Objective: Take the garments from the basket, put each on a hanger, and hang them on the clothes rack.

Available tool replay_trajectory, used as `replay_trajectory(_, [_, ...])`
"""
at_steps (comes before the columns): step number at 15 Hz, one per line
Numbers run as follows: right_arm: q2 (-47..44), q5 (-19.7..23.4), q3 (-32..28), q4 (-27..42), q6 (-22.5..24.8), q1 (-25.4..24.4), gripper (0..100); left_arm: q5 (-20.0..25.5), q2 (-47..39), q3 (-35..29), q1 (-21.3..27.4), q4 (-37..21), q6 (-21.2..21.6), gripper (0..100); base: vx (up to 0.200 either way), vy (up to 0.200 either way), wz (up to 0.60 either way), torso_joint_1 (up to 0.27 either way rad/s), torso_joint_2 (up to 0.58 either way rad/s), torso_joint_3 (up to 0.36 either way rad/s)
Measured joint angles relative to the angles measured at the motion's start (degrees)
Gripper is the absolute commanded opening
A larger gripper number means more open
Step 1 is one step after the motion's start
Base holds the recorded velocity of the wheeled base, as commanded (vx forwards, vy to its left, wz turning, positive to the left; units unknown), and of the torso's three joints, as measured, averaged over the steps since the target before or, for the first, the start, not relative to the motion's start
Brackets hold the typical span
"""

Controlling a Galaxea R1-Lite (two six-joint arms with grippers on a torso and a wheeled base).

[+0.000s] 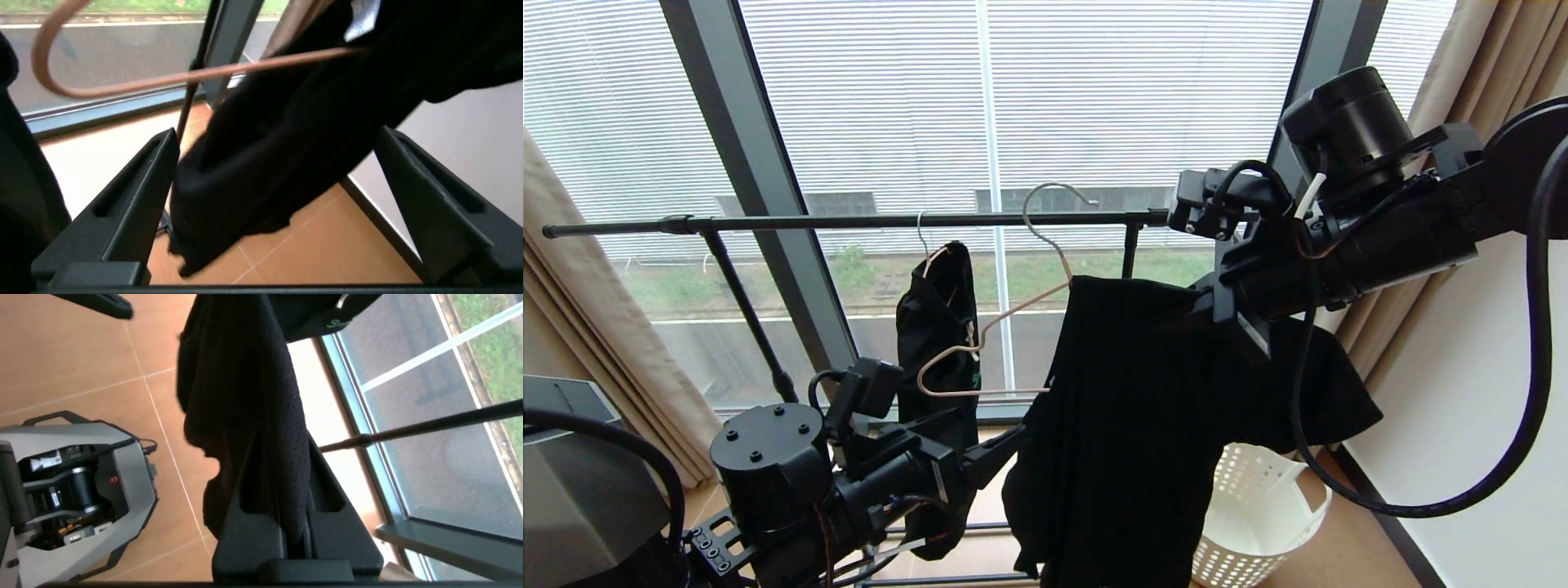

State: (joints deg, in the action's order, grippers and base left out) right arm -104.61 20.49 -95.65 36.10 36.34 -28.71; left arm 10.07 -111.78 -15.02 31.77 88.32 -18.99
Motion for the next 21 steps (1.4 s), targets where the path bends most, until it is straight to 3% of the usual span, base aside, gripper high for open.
replay_trajectory(4, [1.9,2.5,2.8,-1.6,0.5,0.0,0,-2.2,-0.9,-0.4,0.7,0.1,0.3,100,0.0,0.0,0.0,0.0,0.0,0.0])
replay_trajectory(10, [3.2,2.8,4.1,-2.8,0.5,0.1,0,-2.7,-1.6,0.5,1.6,0.4,3.3,100,0.0,0.0,0.0,0.0,0.0,0.0])
replay_trajectory(15, [3.9,3.6,5.2,-2.8,0.7,-1.0,0,-7.7,-2.8,-1.3,1.9,0.4,3.3,100,0.0,0.0,0.0,0.0,0.0,0.0])
replay_trajectory(21, [4.5,3.8,5.7,-2.8,0.8,-1.2,0,-8.3,-3.9,-1.0,2.9,0.5,6.1,100,0.0,0.0,0.0,0.0,0.0,0.0])
